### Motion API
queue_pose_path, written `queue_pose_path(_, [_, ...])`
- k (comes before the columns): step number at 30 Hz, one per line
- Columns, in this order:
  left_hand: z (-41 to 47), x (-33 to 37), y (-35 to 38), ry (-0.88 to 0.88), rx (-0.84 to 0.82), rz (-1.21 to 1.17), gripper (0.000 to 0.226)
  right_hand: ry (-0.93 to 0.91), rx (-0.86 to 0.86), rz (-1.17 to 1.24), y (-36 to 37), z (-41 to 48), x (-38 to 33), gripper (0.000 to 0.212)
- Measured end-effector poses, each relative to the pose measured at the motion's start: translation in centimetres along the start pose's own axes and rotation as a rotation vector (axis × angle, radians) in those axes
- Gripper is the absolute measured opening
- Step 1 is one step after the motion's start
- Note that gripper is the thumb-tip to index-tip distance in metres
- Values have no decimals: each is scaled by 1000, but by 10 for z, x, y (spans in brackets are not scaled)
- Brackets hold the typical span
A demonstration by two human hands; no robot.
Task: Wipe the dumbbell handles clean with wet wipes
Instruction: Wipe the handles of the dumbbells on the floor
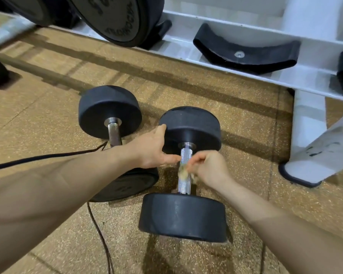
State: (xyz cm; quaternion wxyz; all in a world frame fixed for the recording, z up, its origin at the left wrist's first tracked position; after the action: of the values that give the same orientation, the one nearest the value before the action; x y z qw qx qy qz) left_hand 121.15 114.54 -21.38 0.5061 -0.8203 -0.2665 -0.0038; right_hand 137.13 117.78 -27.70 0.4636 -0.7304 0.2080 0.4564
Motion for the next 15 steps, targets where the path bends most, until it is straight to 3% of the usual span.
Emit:
queue_pose_path(2, [-6,2,-2,20,-20,28,106,-93,110,-89,-10,13,-13,27])
queue_pose_path(4, [-18,6,-6,56,-4,65,106,-112,91,-87,-8,10,-13,22])
queue_pose_path(6, [-39,12,-3,146,26,83,94,-97,-27,-67,2,-7,-6,13])
queue_pose_path(9, [-71,18,33,189,-148,143,68,-67,-127,-24,8,-14,-4,16])
queue_pose_path(13, [-73,20,51,155,-208,110,61,-37,164,227,-1,9,-12,29])
queue_pose_path(15, [-72,19,47,145,-191,63,61,5,180,333,6,3,-13,25])
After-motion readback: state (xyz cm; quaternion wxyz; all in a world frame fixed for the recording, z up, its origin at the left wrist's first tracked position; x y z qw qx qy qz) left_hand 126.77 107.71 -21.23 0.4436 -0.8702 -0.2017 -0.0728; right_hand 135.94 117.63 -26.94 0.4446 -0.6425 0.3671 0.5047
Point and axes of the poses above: each hand's wrist, its own z-axis towards the middle knuckle, its own y-axis out of the palm, x = y × z, the point moved 8 cm from there along z, towards the middle knuckle, and after that the axes turned 15 degrees about -y, right-handed, at the moved point
